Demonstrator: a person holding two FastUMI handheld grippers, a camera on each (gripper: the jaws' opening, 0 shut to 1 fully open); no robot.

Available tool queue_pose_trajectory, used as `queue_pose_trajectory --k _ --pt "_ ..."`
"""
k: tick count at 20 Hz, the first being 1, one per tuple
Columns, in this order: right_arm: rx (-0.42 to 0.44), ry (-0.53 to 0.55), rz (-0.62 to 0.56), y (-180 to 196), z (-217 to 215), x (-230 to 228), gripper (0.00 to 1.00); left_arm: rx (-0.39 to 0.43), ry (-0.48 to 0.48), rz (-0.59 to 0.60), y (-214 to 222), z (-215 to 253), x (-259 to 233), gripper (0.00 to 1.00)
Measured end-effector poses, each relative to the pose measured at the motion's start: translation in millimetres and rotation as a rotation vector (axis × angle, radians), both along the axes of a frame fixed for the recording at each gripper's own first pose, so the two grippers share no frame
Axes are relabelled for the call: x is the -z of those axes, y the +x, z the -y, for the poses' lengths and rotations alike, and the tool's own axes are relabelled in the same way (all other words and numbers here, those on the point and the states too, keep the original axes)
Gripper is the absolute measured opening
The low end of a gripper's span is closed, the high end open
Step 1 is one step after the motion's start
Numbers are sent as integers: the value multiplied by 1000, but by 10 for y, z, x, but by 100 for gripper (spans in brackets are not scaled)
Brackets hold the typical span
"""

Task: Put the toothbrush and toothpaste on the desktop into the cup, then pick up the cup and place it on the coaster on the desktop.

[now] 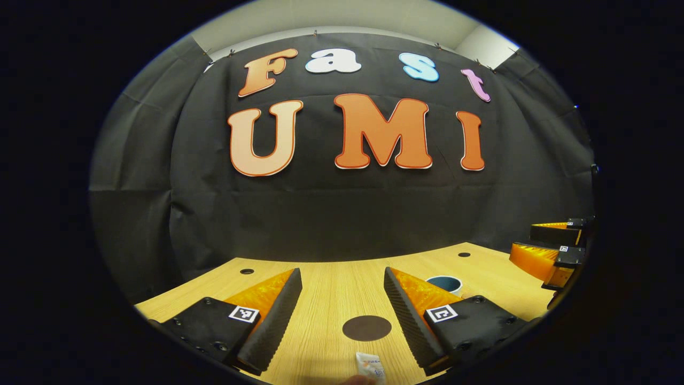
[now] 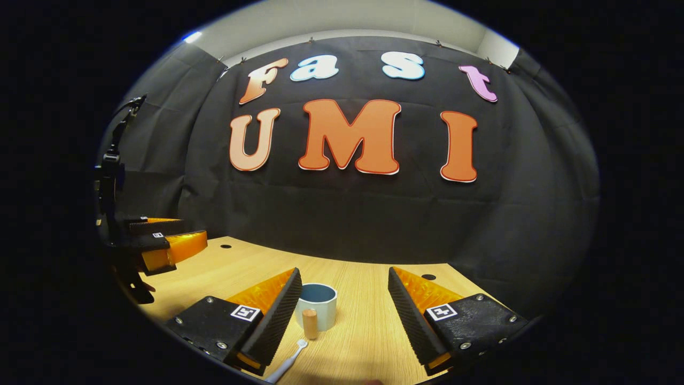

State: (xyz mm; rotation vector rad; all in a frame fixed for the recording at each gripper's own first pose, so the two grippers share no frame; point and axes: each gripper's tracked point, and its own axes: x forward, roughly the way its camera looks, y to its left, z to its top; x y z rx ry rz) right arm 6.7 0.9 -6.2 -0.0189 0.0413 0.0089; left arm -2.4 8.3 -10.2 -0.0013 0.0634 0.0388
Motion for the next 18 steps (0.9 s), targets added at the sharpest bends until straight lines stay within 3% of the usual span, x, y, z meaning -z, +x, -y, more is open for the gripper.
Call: queue_pose_trajectory --k 10,18 --pt "-58 11 -109 -55 -148 151 97 30 1 -127 -7 37 208 98" --pt "-138 147 -387 -168 -368 798 97 122 -43 -337 -105 208 770 98"
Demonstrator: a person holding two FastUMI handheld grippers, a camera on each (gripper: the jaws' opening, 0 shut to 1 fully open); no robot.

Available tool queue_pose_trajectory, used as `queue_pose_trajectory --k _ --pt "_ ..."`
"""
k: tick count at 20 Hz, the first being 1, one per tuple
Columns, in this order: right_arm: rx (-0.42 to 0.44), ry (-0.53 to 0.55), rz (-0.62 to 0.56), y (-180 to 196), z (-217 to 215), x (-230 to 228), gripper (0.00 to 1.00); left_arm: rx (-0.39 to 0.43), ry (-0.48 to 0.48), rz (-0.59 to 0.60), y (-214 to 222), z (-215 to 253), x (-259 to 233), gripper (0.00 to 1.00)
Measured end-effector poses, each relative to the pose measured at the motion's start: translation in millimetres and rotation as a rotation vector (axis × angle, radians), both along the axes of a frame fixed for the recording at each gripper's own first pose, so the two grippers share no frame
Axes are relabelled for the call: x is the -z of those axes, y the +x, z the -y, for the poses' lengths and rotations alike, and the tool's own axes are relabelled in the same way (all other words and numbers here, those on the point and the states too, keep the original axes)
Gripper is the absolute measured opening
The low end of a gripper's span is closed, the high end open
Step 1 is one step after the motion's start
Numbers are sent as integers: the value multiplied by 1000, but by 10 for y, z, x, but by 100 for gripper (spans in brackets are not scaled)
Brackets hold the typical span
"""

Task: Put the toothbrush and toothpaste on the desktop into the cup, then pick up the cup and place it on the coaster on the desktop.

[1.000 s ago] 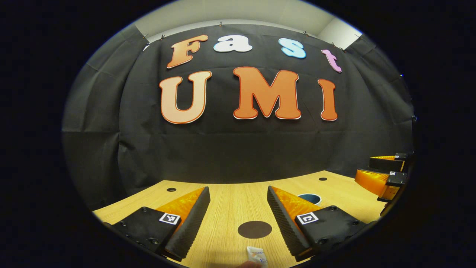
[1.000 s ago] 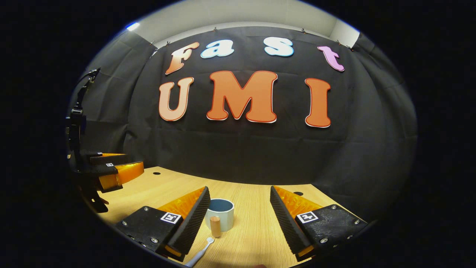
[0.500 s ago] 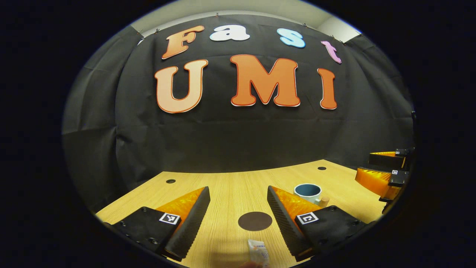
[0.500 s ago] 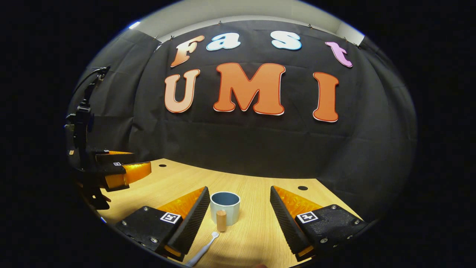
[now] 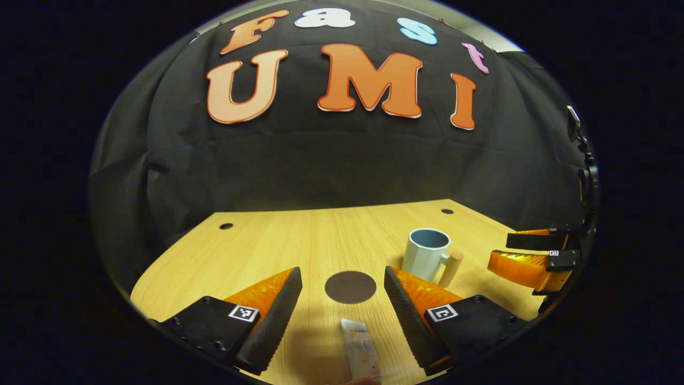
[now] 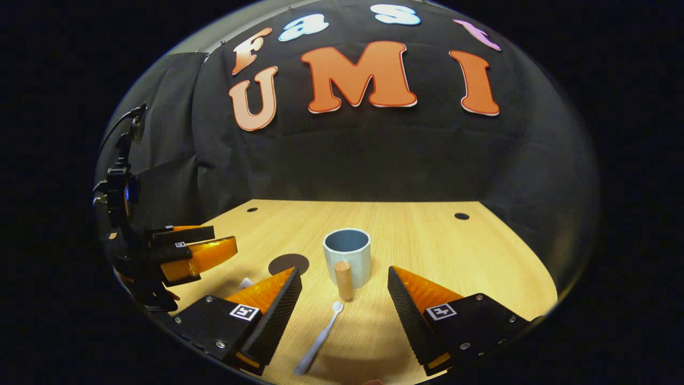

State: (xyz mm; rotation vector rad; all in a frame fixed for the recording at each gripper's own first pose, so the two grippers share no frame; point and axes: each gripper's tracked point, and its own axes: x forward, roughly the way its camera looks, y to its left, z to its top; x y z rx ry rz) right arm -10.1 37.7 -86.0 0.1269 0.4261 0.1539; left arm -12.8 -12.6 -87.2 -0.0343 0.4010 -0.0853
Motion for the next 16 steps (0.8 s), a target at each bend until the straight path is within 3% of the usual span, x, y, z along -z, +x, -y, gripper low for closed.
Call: queue_pose_trajectory --k 10,16 --pt "-78 -72 -221 -112 -224 536 97 30 4 -256 -250 -66 649 99" --pt "-110 -107 -294 -220 -324 651 96 57 10 -363 -388 -10 958 99"
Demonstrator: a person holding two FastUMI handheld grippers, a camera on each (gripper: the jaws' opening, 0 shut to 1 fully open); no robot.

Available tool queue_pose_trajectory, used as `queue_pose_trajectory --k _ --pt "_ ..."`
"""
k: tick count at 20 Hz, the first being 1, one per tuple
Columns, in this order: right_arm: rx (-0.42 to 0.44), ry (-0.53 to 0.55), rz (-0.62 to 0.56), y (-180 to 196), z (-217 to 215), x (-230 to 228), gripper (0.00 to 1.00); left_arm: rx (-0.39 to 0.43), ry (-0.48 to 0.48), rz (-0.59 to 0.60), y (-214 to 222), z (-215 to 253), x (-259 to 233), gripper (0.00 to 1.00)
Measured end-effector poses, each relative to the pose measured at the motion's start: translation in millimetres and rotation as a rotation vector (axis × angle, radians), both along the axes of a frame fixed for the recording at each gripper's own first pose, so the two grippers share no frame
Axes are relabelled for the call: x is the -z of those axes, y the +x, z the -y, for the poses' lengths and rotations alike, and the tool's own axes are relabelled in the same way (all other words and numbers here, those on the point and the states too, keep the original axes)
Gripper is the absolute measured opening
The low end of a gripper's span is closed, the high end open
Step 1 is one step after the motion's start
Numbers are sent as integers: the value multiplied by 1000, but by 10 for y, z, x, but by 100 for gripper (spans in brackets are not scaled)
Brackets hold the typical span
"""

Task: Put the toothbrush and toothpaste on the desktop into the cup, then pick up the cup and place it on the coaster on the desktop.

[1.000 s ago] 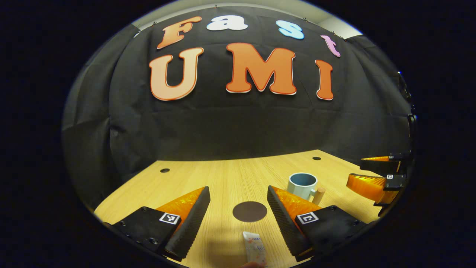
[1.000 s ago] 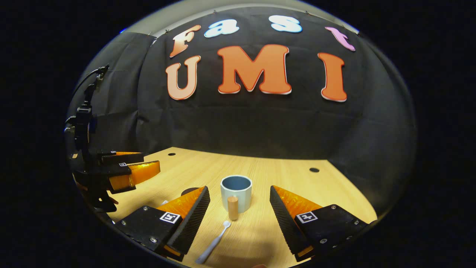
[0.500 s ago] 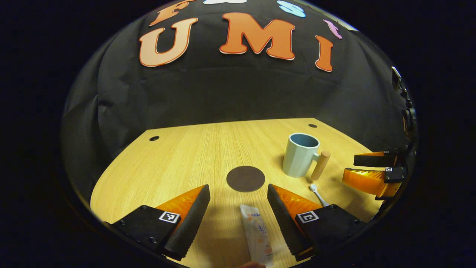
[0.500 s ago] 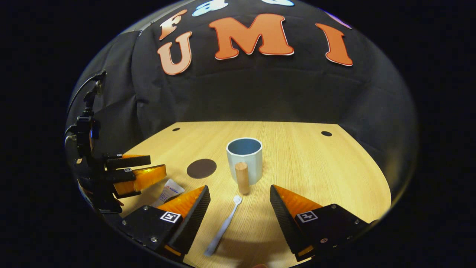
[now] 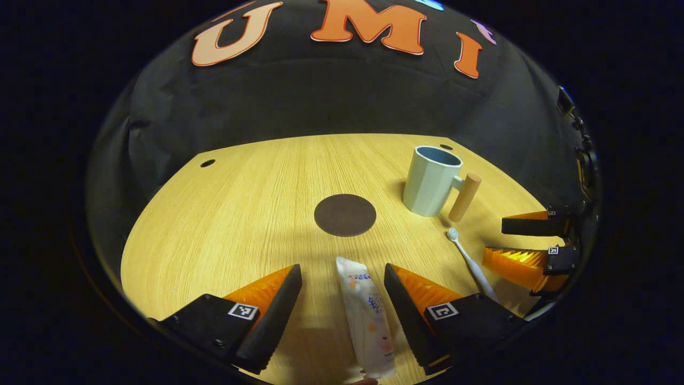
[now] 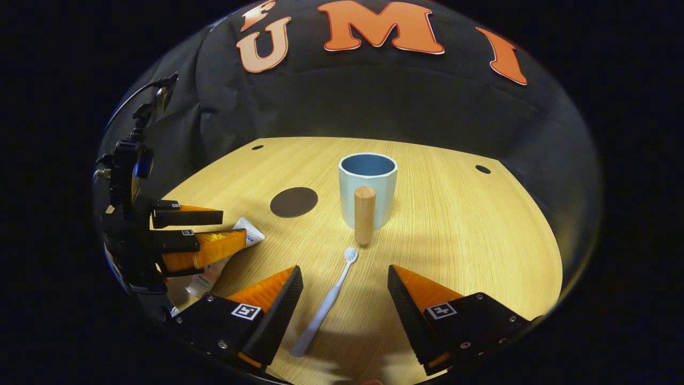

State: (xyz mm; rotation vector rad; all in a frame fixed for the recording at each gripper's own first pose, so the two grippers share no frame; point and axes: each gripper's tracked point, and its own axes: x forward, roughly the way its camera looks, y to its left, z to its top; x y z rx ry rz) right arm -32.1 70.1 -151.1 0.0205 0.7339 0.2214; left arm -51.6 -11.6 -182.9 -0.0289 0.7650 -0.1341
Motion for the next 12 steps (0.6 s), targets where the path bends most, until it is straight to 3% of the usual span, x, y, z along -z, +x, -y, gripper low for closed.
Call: queue_pose_trajectory --k 3,4,12 --pt "-8 -21 -39 -73 -11 101 96 20 -17 -88 -125 77 185 99" --pt "-10 -21 -47 -88 -17 113 96 19 -16 -111 -159 76 221 92" --pt "-7 -24 -121 -157 -91 261 90 26 37 -193 -297 145 227 88"
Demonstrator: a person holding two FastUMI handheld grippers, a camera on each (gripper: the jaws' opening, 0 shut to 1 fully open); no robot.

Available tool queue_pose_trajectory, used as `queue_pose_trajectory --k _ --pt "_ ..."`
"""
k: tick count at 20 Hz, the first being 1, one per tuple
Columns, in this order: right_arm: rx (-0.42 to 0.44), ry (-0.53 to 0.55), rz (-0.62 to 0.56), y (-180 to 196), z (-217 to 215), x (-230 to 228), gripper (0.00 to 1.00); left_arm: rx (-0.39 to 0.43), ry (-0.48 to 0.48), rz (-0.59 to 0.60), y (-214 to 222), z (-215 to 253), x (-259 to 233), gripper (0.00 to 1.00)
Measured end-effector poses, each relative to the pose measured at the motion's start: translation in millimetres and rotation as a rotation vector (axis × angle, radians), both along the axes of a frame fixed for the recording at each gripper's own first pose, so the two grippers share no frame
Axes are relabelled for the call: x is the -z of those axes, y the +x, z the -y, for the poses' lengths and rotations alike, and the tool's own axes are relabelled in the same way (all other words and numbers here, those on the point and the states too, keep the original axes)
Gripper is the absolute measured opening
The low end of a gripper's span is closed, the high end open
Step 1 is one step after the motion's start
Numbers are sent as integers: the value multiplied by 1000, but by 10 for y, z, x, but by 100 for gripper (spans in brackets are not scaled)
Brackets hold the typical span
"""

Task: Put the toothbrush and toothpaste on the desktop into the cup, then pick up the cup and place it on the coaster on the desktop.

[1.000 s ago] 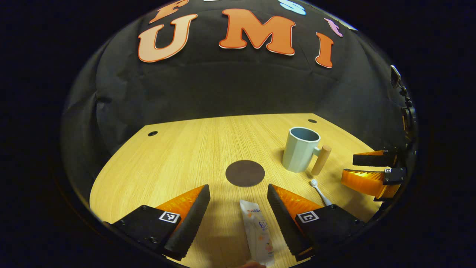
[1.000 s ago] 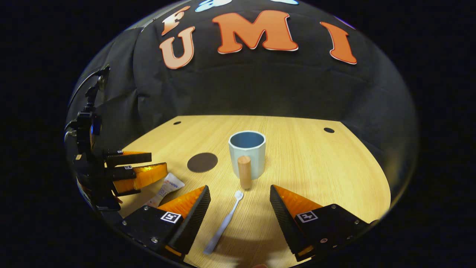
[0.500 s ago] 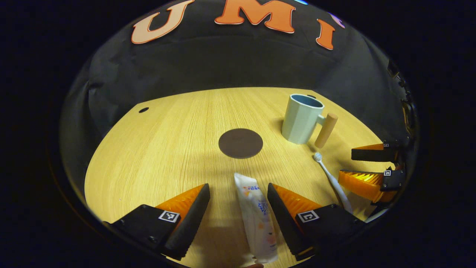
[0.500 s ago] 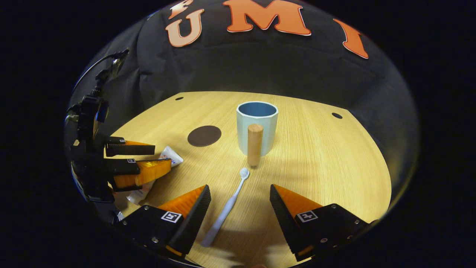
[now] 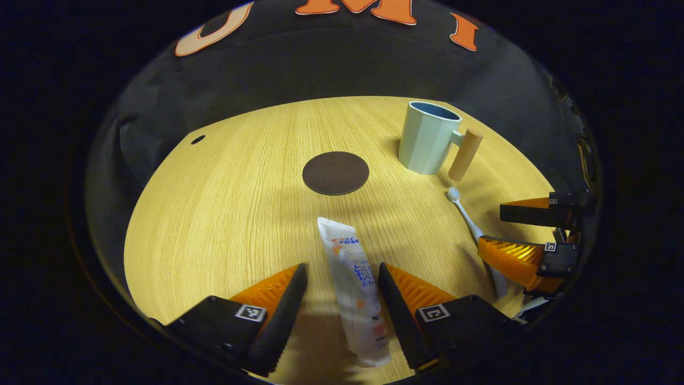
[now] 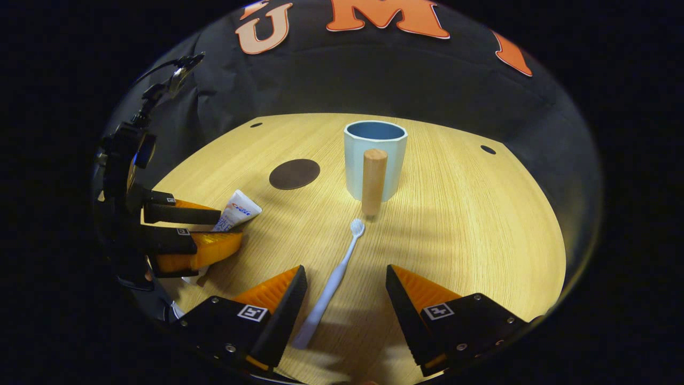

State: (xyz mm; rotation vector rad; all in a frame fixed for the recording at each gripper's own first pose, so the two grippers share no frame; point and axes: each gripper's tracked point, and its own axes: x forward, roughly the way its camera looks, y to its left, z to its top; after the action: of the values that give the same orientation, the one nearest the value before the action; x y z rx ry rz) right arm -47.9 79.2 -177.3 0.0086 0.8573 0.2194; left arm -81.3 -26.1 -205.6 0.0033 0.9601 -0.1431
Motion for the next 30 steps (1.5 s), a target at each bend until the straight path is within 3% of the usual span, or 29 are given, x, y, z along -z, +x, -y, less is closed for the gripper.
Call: queue_pose_trajectory --k 2,3,4,5,7,8,10,11,12,13,14,17,20,26,30 --pt "-3 16 -9 -23 -50 8 85 -2 2 -8 16 13 15 72" --pt "-7 21 -15 -19 -68 8 83 -2 -4 -5 25 28 10 72" --pt "-11 21 -18 -24 -85 27 80 -9 -7 -8 57 48 75 56" --pt "-15 17 -22 -29 -99 30 78 -10 3 3 36 -4 14 55" --pt "-22 12 -29 -36 -141 49 69 -56 -2 2 34 -75 9 38" --pt "-17 12 -29 -37 -136 55 71 -55 -15 8 27 -73 -38 23" --pt "0 5 -38 -30 -110 63 68 -65 -14 20 61 -101 -44 23" --pt "6 6 -44 -26 -110 73 72 -60 -16 22 50 -96 -43 15" --pt "11 10 -52 -29 -109 88 59 -59 -19 27 51 -102 -42 15" --pt "17 8 -52 -14 -102 80 66 -63 -19 29 72 -89 -23 15" --pt "22 6 -60 -15 -97 101 57 -64 -19 30 80 -88 -23 15" --pt "44 -18 -77 4 -48 116 45 -76 -17 37 82 -91 -15 15" --pt "39 -51 -70 19 -46 125 26 -79 -21 54 104 -97 -47 15" --pt "46 -9 -50 64 -93 124 11 -96 -13 85 119 -81 -83 16" --pt "15 -3 -14 104 -135 121 9 -94 -19 102 121 -64 -168 15"
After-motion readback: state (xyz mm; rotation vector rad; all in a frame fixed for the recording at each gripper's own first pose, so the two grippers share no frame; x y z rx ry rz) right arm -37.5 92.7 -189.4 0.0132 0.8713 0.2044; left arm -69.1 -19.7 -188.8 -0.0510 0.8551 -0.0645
